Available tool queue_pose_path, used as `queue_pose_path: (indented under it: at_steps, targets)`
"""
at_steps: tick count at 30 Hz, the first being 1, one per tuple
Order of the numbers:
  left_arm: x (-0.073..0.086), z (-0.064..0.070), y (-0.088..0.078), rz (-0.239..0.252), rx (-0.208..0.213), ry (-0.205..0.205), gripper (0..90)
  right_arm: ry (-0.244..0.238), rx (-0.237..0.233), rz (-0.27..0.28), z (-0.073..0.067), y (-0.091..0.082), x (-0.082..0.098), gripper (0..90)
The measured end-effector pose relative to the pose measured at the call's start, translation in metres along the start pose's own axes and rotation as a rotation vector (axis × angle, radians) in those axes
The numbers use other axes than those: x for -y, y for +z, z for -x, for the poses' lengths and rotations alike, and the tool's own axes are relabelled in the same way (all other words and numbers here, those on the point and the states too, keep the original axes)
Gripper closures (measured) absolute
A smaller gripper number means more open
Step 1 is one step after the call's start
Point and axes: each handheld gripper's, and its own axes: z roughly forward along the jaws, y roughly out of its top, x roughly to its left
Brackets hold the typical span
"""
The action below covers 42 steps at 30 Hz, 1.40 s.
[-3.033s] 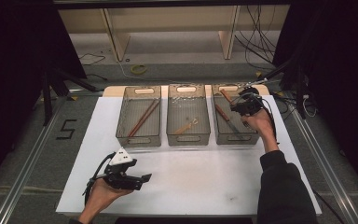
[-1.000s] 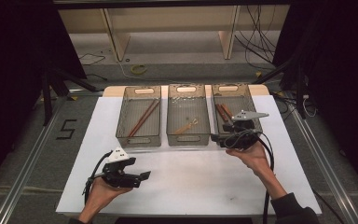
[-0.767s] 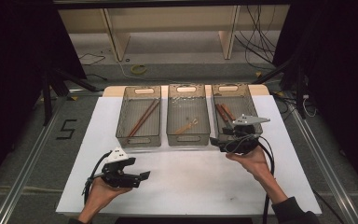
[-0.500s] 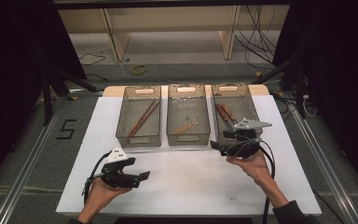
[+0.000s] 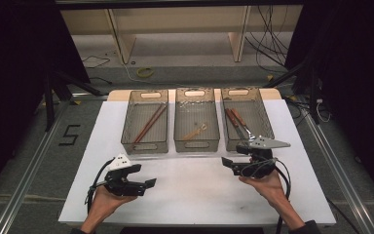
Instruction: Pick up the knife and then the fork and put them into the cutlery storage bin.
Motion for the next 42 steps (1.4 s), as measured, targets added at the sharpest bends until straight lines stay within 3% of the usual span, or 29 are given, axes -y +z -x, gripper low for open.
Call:
queue_pose_path:
  at_steps: [15, 31, 42]
  targets:
    - [0.002, 0.0, -0.001, 0.016, 0.018, -0.011, 17.7, -0.009, 0.012, -0.005, -0.008, -0.014, 0.03, 18.8]
    - [0.005, 0.001, -0.002, 0.018, 0.022, -0.009, 17.3, 0.002, 0.011, -0.035, -0.011, -0.019, 0.044, 17.5]
    - [0.005, 0.001, -0.002, 0.018, 0.021, -0.009, 17.3, 0.004, 0.013, -0.035, -0.01, -0.02, 0.045, 17.5]
